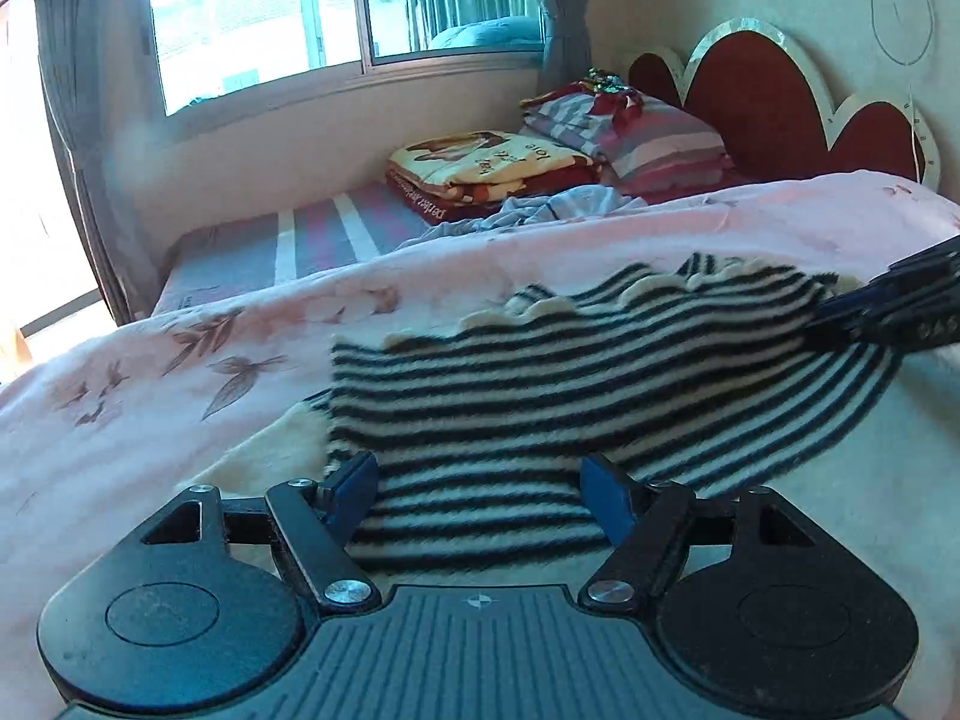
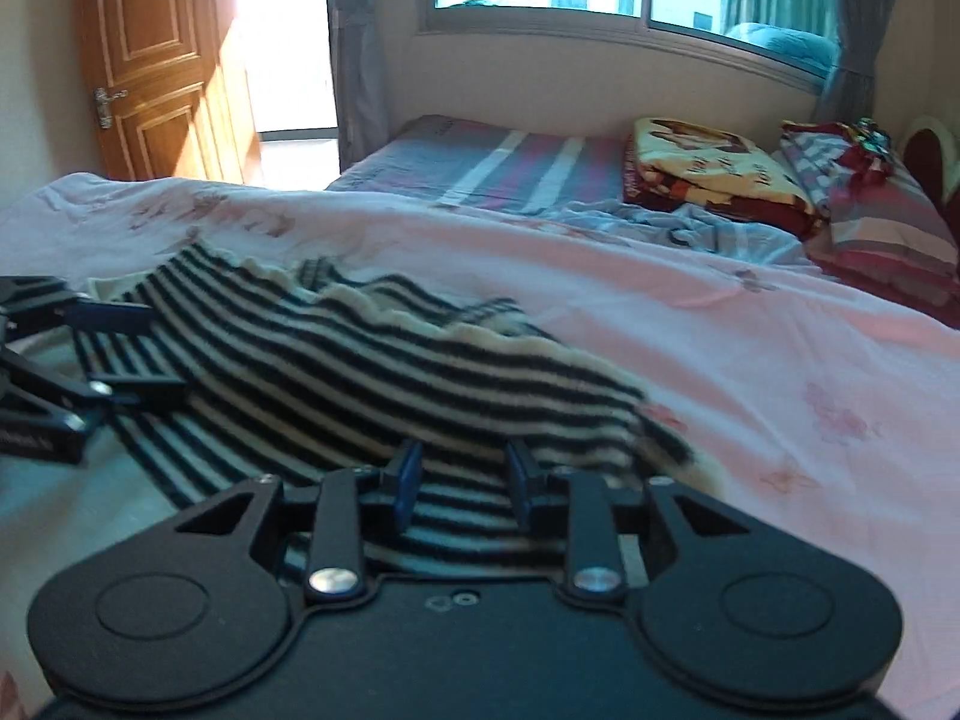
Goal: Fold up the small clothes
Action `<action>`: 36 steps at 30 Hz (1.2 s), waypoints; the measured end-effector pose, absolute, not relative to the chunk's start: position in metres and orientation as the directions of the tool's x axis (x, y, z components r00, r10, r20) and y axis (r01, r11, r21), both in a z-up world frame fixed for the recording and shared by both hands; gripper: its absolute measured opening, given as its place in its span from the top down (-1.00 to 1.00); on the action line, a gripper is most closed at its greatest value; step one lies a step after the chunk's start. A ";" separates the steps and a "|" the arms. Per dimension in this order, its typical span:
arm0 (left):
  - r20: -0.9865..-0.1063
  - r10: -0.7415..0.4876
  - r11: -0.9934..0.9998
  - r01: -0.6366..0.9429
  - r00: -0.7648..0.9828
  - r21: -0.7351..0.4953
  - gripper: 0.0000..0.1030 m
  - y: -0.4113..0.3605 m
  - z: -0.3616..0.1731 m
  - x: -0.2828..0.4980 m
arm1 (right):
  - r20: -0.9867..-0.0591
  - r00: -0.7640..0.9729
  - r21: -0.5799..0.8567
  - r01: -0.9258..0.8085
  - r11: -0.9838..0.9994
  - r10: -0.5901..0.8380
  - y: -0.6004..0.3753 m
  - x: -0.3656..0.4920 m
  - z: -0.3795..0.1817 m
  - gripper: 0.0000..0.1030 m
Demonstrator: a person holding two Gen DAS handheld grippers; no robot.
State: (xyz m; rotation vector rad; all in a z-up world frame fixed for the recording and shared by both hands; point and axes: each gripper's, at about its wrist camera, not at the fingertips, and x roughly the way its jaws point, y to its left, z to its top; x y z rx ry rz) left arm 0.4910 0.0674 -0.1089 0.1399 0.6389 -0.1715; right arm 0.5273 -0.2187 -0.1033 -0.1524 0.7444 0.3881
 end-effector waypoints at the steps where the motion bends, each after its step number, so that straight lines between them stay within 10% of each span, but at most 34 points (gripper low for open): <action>1: -0.605 -0.136 0.978 0.203 0.784 0.043 -0.44 0.075 -0.109 0.489 | -0.680 0.666 0.040 -0.385 0.922 0.308 -0.232 0.527 -0.103 0.50; 36: -0.584 -0.161 0.981 0.196 0.796 -0.003 -0.61 0.010 -0.096 0.375 | -0.646 0.705 -0.087 -0.448 0.890 0.292 -0.141 0.363 -0.087 0.41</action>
